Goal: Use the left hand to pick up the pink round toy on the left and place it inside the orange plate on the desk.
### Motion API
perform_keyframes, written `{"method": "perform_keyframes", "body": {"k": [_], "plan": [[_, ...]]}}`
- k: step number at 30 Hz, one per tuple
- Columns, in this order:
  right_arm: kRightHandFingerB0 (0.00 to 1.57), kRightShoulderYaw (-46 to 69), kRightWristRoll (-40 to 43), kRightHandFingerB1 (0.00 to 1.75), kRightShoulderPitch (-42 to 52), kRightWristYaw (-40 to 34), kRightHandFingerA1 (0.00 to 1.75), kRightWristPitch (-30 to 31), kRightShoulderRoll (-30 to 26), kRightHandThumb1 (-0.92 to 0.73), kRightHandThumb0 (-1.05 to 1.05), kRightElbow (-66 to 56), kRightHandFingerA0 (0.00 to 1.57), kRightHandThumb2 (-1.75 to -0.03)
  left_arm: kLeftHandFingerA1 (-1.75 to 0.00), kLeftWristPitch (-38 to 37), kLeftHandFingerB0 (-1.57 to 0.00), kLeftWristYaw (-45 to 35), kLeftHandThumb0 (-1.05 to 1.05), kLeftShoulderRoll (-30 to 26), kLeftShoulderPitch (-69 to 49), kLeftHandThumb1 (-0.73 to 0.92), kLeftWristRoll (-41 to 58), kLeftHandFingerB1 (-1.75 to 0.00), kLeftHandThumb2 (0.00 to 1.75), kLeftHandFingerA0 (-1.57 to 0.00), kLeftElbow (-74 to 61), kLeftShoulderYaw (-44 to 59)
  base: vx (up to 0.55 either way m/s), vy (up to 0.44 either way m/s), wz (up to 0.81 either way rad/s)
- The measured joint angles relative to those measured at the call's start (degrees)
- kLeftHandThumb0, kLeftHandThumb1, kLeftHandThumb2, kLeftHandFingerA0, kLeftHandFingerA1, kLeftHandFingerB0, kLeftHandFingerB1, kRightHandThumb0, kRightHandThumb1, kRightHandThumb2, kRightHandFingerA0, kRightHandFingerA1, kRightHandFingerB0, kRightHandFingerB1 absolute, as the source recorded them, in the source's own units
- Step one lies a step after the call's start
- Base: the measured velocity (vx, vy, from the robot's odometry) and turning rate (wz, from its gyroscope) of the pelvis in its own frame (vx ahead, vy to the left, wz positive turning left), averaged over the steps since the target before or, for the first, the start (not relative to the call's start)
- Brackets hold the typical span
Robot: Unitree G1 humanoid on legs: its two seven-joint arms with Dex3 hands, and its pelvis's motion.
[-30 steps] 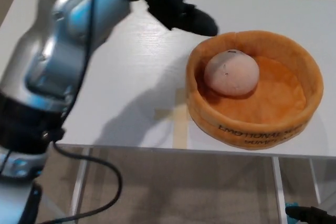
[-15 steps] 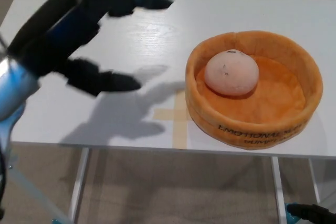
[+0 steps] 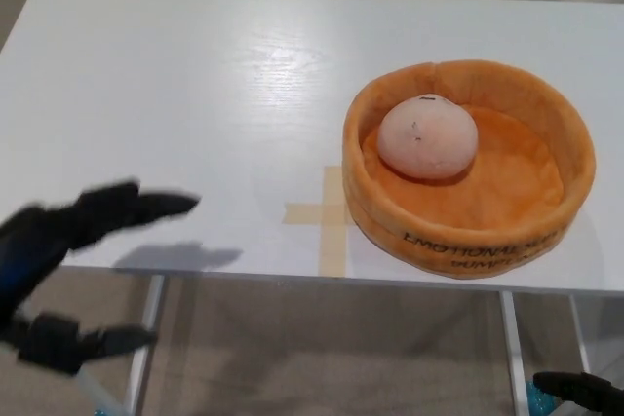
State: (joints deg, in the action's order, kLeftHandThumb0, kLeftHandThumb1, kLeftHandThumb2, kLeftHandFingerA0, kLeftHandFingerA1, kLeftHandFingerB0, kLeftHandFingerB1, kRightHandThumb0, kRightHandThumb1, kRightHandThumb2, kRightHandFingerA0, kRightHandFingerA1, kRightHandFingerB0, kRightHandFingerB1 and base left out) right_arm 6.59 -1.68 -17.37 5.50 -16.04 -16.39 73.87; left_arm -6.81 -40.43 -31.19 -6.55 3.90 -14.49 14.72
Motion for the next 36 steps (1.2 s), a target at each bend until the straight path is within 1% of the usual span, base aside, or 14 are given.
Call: {"method": "perform_keyframes", "body": {"k": [5,6,10,14,16,18,22,28,29,30,31,32,34,36], "plan": [[0.43,0.6,0.0,0.59,-0.2,0.0,0.79,0.0,-0.3,-0.36,-0.18,0.0,0.57,-0.60,-0.56,1.6,-0.22,-4.9,-0.08,-1.0,-6.1,0.40,4.2,-0.51,0.87,-0.28,5.0,1.8,0.00,0.000,0.00],[0.43,0.8,0.1,0.60,-0.2,0.0,0.80,0.0,-0.4,-0.34,-0.21,0.0,0.57,-0.61,-0.44,1.9,-0.39,-5.8,-0.12,-1.1,-7.0,0.60,4.8,-0.35,0.58,-0.42,6.2,2.0,0.00,0.000,0.00],[0.44,1.3,0.1,0.60,-0.3,0.1,0.80,0.0,-1.0,-0.34,-0.22,0.1,0.61,-0.60,-0.46,2.7,-0.40,-8.9,-0.23,-1.1,-8.6,0.53,6.8,-0.39,0.62,-0.43,14.3,2.5,0.00,0.000,0.00],[0.44,1.4,0.1,0.60,-0.4,0.1,0.81,0.0,-1.2,-0.35,-0.27,0.1,0.63,-0.61,-0.46,3.1,-0.44,-10.3,-0.22,-0.8,-8.6,0.56,7.9,-0.39,0.62,-0.44,24.6,2.8,0.00,0.000,0.00],[0.41,1.4,0.0,0.59,-0.4,0.1,0.78,0.0,-1.2,-0.38,-0.29,0.1,0.58,-0.62,-0.44,3.1,-0.43,-10.3,-0.25,-0.4,-8.2,0.56,8.2,-0.39,0.63,-0.41,29.5,2.9,0.00,0.000,0.00],[0.39,1.4,0.0,0.59,-0.5,0.0,0.79,0.0,-1.2,-0.37,-0.28,0.1,0.55,-0.62,-0.37,3.1,-0.42,-10.2,-0.22,-0.2,-7.8,0.59,8.2,-0.33,0.56,-0.40,31.9,3.0,0.00,0.000,0.00],[0.37,1.4,0.0,0.57,-0.6,0.0,0.78,0.0,-1.3,-0.39,-0.29,0.1,0.52,-0.62,-0.37,2.6,-0.40,-8.6,-0.15,1.2,-5.2,0.57,8.1,-0.33,0.57,-0.39,42.5,3.7,0.00,0.000,0.00],[0.29,1.5,0.0,0.55,-0.6,0.0,0.77,0.0,-1.3,-0.42,-0.26,0.1,0.50,-0.62,-0.36,2.3,-0.36,-5.3,-0.16,2.7,-1.1,0.56,8.2,-0.32,0.57,-0.36,54.5,5.3,0.00,0.000,0.00],[0.21,1.6,0.0,0.55,-0.6,0.0,0.81,0.0,-1.3,-0.35,-0.21,0.1,0.56,-0.77,-0.33,2.3,-0.36,-4.4,-0.16,3.2,0.0,0.53,8.3,-0.32,0.56,-0.28,57.2,6.0,0.00,0.000,0.00],[0.23,1.7,0.1,0.53,-0.6,0.0,0.81,0.0,-1.3,-0.41,-0.20,0.1,0.50,-0.66,-0.33,2.3,-0.37,-3.4,-0.19,3.7,1.1,0.51,8.4,-0.32,0.55,-0.29,60.0,6.7,0.00,0.000,0.00],[0.23,1.8,0.1,0.53,-0.6,0.0,0.81,0.0,-1.4,-0.41,-0.20,0.1,0.50,-0.66,-0.33,2.3,-0.37,-2.8,-0.19,3.9,1.9,0.51,8.5,-0.32,0.55,-0.29,61.8,7.3,0.00,0.000,0.00],[0.18,1.9,0.1,0.57,-0.6,0.0,0.76,0.0,-1.4,-0.29,-0.19,0.1,0.50,-0.86,-0.34,2.3,-0.38,-2.1,-0.16,4.2,2.6,0.53,8.6,-0.33,0.56,-0.31,63.6,7.9,0.00,0.000,0.00],[0.18,2.8,0.2,0.57,-0.6,-0.1,0.76,0.0,-1.6,-0.29,-0.19,0.1,0.50,-0.86,-0.34,2.3,-0.38,0.5,-0.16,5.5,5.2,0.53,8.9,-0.33,0.56,-0.31,69.6,10.3,0.00,0.000,0.00],[0.06,3.2,0.2,0.53,-0.6,-0.2,0.72,0.0,-1.8,-0.34,-0.21,0.1,0.42,-0.89,-0.33,2.3,-0.37,2.2,-0.16,6.1,6.6,0.55,9.2,-0.32,0.56,-0.30,72.8,11.6,0.00,0.000,0.00]]}}
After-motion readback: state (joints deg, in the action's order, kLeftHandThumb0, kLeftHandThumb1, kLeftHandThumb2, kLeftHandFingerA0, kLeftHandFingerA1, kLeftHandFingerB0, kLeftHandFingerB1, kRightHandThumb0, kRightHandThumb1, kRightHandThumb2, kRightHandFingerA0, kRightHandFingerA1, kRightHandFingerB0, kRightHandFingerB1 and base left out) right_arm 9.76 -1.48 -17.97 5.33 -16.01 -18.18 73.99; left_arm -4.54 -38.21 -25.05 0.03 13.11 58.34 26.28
